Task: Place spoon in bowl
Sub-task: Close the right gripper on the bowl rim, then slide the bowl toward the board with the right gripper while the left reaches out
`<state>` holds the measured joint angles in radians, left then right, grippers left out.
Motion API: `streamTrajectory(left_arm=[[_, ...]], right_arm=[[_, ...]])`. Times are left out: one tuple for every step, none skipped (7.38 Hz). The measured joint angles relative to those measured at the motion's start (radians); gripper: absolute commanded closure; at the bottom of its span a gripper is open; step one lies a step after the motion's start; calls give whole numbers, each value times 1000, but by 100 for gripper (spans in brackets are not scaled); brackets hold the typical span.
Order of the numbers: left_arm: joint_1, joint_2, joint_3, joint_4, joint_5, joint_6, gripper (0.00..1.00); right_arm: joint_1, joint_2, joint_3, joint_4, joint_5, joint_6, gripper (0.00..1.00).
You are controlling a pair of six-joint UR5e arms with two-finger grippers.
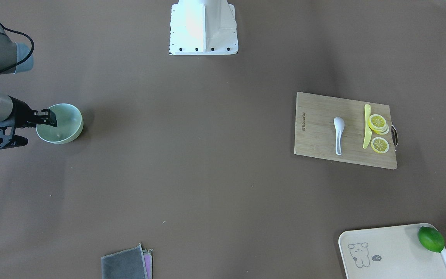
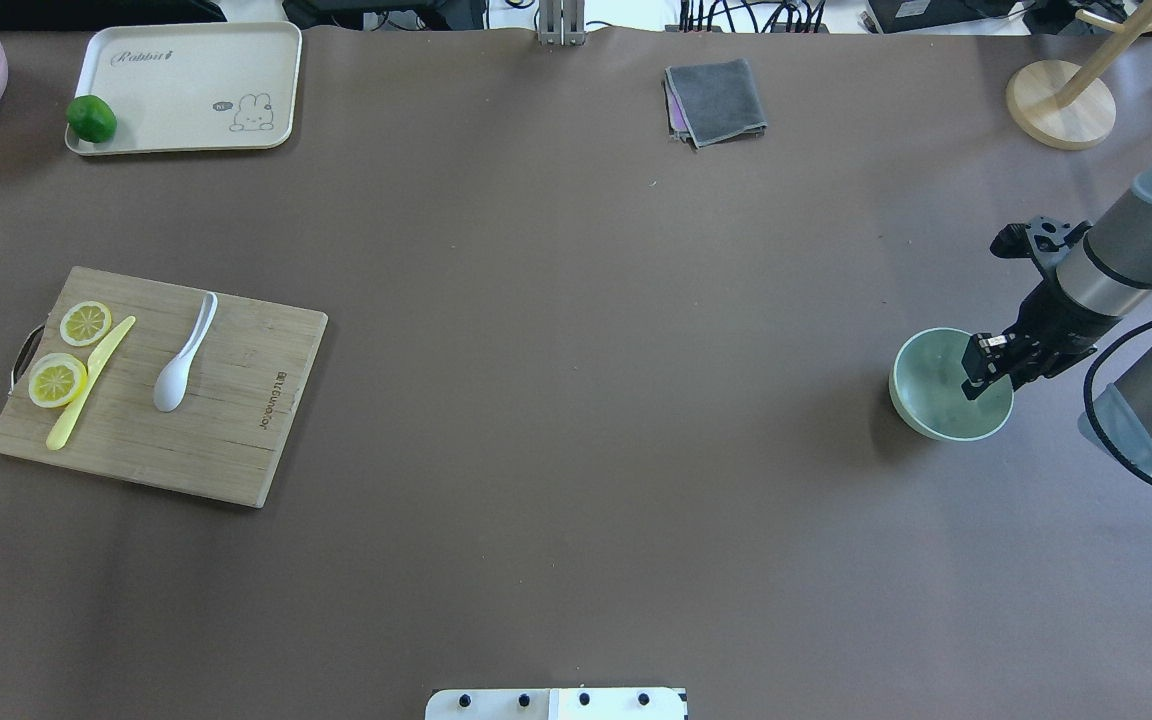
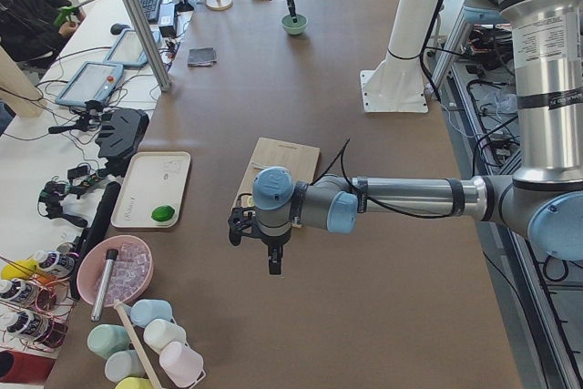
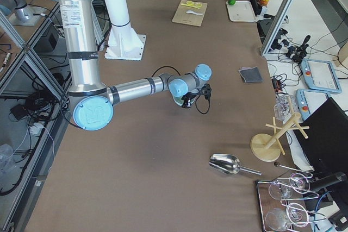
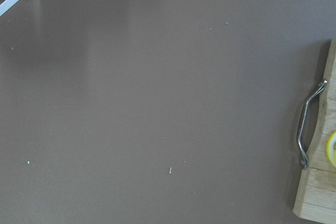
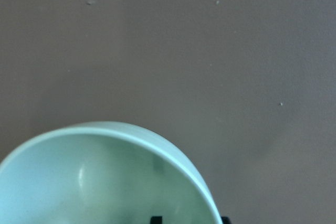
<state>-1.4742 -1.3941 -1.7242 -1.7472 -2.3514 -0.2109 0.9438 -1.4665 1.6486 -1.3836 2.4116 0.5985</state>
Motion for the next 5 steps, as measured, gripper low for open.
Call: streamTrajectory(left_arm=[[1,-1,0,0,0,-1,2],[2,-1,0,0,1,-1,2],[3,-2,3,-1,1,-1,2],[3,-2,6,-1,1,-1,2],[3,-2,8,-1,1,-1,2]], right_arm=[[0,2,3,0,6,7,100],[0,4,7,0,28,19,100],[1,7,12,-1,70,49,100],[2,17,18,-1,111,94,100],[3,42,25,-1,148,137,100]])
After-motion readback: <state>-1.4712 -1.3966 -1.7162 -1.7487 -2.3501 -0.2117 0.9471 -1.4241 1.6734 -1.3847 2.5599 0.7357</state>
